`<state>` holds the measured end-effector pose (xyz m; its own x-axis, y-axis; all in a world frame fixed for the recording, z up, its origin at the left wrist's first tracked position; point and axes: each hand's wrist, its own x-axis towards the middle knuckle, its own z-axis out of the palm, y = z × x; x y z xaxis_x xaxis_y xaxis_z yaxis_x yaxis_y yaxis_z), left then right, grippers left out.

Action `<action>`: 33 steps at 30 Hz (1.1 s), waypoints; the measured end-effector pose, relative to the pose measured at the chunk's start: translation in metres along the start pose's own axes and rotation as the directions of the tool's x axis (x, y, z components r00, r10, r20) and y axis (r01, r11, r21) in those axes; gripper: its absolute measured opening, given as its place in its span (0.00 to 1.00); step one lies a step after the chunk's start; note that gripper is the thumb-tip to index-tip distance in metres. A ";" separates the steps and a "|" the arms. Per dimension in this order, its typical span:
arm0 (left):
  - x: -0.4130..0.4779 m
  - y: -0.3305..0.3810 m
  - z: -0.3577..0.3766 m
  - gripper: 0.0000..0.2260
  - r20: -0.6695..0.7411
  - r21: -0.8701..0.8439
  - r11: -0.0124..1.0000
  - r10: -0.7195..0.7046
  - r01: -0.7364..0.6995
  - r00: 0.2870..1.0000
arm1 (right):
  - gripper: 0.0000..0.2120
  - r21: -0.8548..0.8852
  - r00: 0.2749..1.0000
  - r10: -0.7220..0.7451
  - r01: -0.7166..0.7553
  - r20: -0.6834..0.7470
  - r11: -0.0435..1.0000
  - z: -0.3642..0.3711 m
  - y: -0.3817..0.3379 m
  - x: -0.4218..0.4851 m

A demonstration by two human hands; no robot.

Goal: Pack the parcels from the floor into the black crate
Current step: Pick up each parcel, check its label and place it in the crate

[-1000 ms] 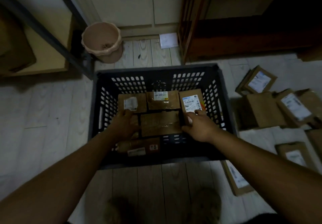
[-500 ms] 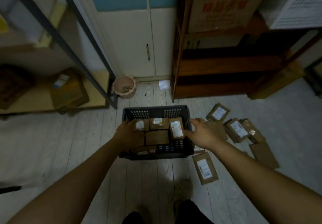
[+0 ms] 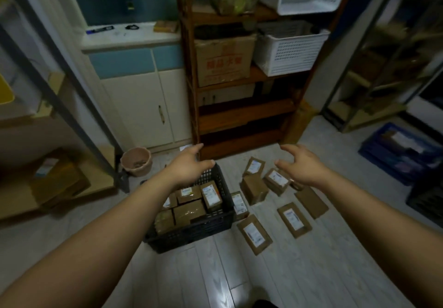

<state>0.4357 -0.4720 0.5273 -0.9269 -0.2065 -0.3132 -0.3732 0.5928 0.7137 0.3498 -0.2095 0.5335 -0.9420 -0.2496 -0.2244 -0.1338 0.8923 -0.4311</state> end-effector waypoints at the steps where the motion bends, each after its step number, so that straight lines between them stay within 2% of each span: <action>1: -0.004 0.007 0.005 0.32 0.006 0.007 1.000 0.017 -0.017 1.000 | 0.30 -0.003 1.000 0.005 -0.005 -0.006 1.000 -0.008 0.008 -0.009; 8: -0.008 0.074 0.050 0.33 0.040 0.062 0.994 0.086 -0.088 0.996 | 0.31 -0.007 0.998 0.064 -0.064 -0.025 0.998 -0.051 0.082 -0.042; 15: 0.018 0.166 0.140 0.32 0.072 0.005 0.994 0.112 -0.113 0.991 | 0.32 -0.009 0.994 0.113 -0.113 -0.014 0.994 -0.101 0.206 -0.051; 19: 0.035 0.199 0.187 0.32 0.119 0.042 0.995 0.084 -0.089 0.989 | 0.32 -0.025 0.994 0.111 -0.111 0.008 0.994 -0.120 0.261 -0.039; 25: 0.059 0.196 0.212 0.33 0.109 0.120 0.993 -0.016 0.002 0.994 | 0.32 0.014 0.995 0.061 -0.063 0.080 0.998 -0.125 0.289 0.007; 33: 0.162 0.184 0.199 0.34 0.108 0.075 0.994 -0.091 0.083 0.990 | 0.33 0.027 0.980 0.071 -0.078 0.187 0.997 -0.112 0.287 0.098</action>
<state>0.2247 -0.2412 0.4833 -0.8794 -0.1741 -0.4430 -0.4452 0.6302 0.6361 0.1848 0.0646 0.4858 -0.8748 -0.2512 -0.4142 -0.0516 0.8985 -0.4359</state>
